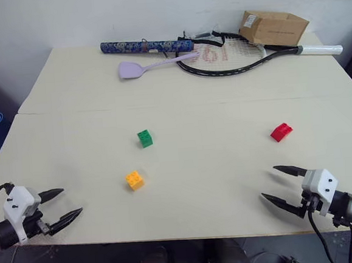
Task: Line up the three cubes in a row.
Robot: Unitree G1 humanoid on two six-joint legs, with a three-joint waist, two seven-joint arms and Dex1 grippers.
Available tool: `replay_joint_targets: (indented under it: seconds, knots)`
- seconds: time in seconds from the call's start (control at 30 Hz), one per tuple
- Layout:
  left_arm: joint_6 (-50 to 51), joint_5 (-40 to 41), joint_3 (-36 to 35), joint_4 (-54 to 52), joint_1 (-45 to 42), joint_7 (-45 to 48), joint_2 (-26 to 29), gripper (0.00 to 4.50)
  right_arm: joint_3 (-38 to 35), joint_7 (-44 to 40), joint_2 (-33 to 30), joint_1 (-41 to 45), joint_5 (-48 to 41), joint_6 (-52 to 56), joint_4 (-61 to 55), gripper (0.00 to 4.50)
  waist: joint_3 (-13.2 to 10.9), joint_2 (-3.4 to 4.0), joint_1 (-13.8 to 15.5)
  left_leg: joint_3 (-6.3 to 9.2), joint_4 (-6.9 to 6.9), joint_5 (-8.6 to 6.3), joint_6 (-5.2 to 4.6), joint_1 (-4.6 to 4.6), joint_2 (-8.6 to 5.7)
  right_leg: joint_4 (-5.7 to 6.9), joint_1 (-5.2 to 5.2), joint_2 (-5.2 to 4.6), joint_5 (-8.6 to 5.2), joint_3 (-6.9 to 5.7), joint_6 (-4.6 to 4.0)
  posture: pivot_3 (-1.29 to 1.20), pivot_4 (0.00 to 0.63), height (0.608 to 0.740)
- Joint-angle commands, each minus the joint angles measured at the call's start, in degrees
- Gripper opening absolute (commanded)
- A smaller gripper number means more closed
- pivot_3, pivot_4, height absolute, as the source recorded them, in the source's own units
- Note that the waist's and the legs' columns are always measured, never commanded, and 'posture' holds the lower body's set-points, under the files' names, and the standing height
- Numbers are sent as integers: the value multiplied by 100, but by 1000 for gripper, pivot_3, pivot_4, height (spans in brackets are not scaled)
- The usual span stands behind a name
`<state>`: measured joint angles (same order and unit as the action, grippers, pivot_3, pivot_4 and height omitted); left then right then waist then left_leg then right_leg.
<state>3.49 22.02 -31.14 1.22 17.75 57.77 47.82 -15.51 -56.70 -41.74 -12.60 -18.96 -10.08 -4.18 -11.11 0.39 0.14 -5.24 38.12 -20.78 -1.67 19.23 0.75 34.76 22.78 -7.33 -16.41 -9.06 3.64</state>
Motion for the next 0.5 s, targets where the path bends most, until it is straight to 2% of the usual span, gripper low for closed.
replay_joint_targets:
  seconds: [0.03, 0.17, 0.33, 0.5]
  knots:
    - [154, 352, -231, 18, -349, -83, -31, 4500, -155, 190, 64, 53, -42, -24, -110, 4485, 0, 0, 45, 1, 0, 0, 0, 0, 0, 0, 0, 0, 0, 0, 0, 0, 150, 740]
    - [1207, 1128, 220, -716, -864, 230, 118, 4500, -828, 714, 198, -376, -344, 398, -496, 4485, -1, 4, 154, 3, 0, 1, 3, 5, -1, 0, 1, -2, 0, -2, 0, 0, 150, 740]
    - [1609, 1303, 963, -1166, -1742, 388, 81, 4500, -1971, 1167, 448, -1094, -486, 372, -159, 4485, 0, 2, 192, -1, 1, -2, -1, 8, -8, -9, -4, 0, 3, -1, 5, 0, 150, 740]
    - [1681, 1266, 1477, -1218, -2553, 402, -69, 4500, -2182, 1311, 765, -1394, -483, 268, 98, 4485, 0, 2, 92, -3, -1, 4, 7, 2, -3, -3, -7, 10, 3, 3, 6, 0, 150, 740]
